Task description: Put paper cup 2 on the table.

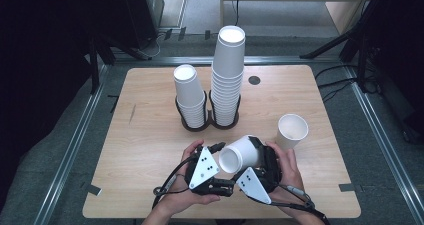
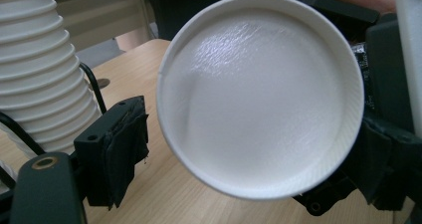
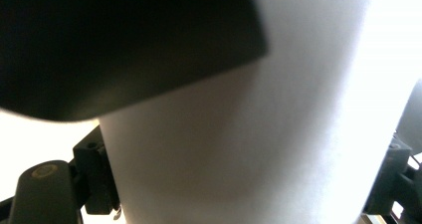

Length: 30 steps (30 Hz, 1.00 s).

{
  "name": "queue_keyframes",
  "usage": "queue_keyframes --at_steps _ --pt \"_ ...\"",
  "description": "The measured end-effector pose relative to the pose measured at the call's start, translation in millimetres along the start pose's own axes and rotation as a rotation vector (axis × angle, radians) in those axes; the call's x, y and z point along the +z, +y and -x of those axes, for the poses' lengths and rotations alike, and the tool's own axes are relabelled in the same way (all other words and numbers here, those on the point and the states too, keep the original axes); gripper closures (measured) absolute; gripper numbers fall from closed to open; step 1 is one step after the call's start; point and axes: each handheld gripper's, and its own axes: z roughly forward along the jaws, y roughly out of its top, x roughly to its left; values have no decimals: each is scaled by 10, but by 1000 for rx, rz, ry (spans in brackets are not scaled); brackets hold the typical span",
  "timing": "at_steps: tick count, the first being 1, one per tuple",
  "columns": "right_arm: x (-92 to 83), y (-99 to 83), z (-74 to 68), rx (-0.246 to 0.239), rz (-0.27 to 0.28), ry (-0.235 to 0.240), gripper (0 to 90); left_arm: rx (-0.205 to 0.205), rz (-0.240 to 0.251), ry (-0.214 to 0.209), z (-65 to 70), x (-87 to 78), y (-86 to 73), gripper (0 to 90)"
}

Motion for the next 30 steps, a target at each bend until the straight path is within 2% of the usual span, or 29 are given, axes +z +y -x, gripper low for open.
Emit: queue_keyframes --at_steps 9,16,30 --pt "-8 3 -26 -6 15 29 151 14 -5 -15 4 1 -8 146" --pt "-9 -3 -23 -9 19 32 150 17 -2 -21 15 -2 -9 197" --pt "-12 -12 -20 -2 29 39 148 14 1 -27 4 -10 -9 205"
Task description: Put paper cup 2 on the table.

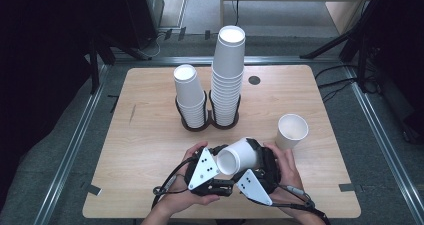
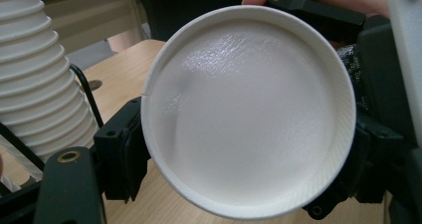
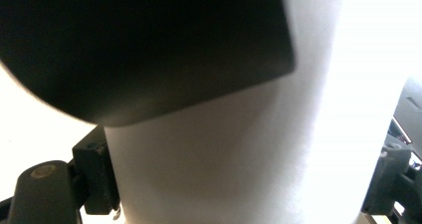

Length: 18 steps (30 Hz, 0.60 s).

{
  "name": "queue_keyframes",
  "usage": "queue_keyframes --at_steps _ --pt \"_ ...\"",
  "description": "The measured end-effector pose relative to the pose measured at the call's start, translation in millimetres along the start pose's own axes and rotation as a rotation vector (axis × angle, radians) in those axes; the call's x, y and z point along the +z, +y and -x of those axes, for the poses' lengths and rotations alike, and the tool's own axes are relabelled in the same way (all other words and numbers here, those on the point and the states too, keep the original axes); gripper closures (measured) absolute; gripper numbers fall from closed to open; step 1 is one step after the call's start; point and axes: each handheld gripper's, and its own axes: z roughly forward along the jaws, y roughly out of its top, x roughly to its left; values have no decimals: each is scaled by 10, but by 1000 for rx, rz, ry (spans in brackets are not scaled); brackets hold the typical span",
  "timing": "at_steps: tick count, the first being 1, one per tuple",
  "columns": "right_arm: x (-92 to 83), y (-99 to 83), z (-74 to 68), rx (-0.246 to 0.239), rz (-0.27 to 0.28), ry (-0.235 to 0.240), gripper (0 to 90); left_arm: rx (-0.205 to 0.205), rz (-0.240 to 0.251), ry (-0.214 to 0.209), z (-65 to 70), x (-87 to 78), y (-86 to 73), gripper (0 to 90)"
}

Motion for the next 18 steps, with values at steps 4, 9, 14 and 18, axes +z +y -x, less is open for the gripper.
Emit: queue_keyframes --at_steps 4,9,14,18 --pt "2 -5 1 -2 0 -2 142 -1 -7 1 0 6 6 213" --pt "2 -27 -4 3 9 -4 113 -1 -12 -10 -2 13 2 227" --pt "5 -60 -22 13 14 7 91 -10 -23 -22 -16 23 -12 236" --pt "-13 -64 -24 17 35 -17 0 -20 -27 -10 -43 20 -18 240"
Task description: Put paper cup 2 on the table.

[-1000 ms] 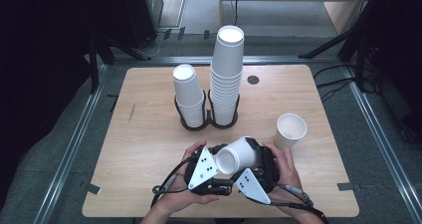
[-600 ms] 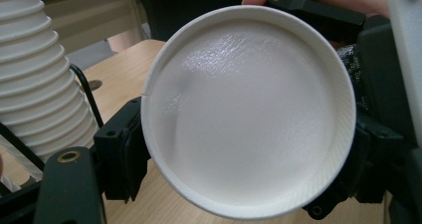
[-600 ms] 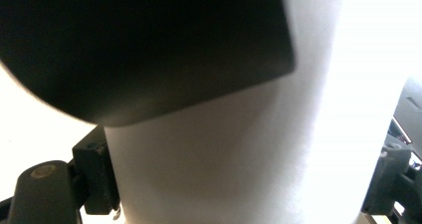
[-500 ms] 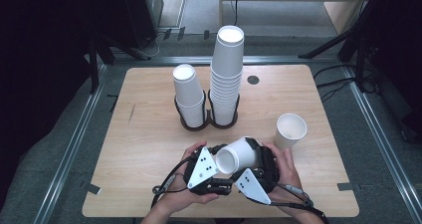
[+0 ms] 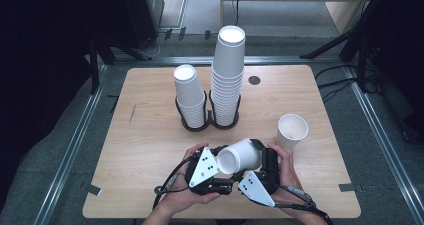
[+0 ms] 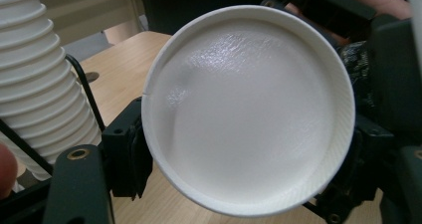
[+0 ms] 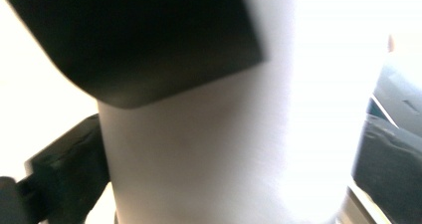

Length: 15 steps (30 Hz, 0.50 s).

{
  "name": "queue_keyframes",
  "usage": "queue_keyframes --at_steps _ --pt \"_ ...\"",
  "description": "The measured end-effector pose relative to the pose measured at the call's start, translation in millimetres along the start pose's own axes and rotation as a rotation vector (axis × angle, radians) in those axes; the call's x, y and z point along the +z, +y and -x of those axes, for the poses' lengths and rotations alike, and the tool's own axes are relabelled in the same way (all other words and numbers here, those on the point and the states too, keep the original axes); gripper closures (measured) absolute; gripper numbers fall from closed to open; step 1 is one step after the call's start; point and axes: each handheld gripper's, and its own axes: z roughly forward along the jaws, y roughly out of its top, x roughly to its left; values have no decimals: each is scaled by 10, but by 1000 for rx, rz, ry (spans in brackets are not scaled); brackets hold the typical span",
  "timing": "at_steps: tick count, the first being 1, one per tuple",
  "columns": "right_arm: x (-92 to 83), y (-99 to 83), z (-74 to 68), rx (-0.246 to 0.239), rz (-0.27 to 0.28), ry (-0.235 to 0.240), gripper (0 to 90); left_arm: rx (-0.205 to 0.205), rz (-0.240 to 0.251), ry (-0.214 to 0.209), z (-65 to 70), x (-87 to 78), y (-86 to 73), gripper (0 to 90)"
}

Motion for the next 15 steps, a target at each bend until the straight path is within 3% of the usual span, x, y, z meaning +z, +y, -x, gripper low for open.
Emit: queue_keyframes --at_steps 8,15 --pt "-39 13 39 1 22 -5 0 -53 28 5 -89 -35 -13 241" --pt "-55 7 99 19 25 -39 0 -88 91 70 -174 -42 -50 239"
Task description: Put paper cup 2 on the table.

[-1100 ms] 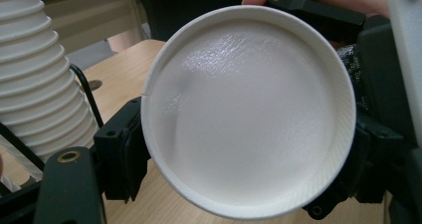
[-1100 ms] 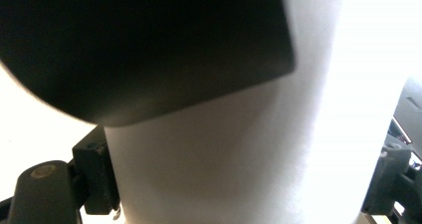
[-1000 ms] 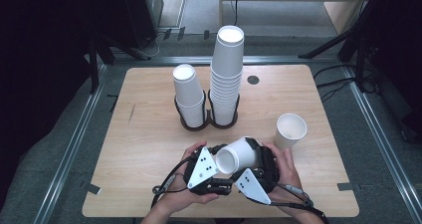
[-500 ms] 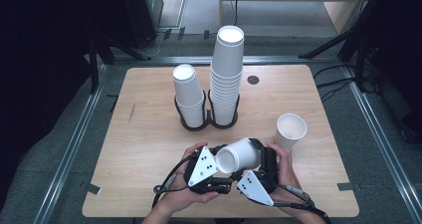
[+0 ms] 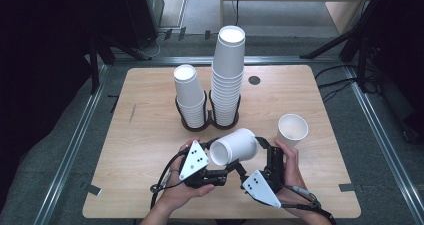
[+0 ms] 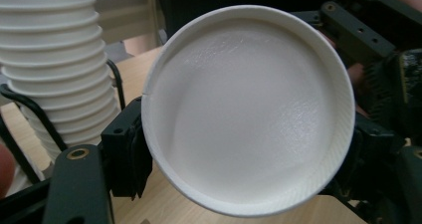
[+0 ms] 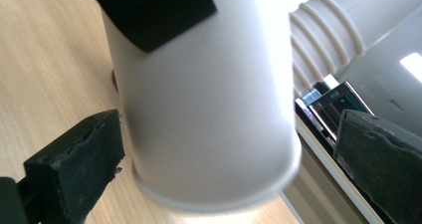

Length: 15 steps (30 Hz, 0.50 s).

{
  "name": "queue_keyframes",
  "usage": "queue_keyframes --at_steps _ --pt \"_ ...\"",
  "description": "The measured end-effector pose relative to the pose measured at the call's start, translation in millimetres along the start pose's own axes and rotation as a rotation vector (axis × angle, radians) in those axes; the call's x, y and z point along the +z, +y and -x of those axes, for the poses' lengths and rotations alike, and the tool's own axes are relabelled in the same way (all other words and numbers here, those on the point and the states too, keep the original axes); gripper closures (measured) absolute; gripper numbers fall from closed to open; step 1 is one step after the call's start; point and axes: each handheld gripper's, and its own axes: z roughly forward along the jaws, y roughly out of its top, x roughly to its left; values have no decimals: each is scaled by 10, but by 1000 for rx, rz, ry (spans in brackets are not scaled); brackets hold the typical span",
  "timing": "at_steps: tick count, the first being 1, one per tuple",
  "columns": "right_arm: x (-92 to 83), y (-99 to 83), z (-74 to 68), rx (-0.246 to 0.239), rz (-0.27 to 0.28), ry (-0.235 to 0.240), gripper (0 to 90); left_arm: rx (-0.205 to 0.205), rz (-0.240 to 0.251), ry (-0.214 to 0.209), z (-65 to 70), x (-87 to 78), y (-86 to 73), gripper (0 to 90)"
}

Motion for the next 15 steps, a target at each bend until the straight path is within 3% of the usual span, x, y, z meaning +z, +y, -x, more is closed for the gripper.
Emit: queue_keyframes --at_steps 4,10,13,15 --pt "-24 5 57 23 4 -17 0 -38 64 19 -57 -16 -28 238" --pt "-46 17 113 69 6 -26 0 -85 114 52 -129 -24 -62 237" --pt "-54 32 141 106 11 -24 0 -92 127 53 -154 -24 -80 235" --pt "-63 47 163 154 14 -22 0 -90 132 80 -166 -20 -93 235"
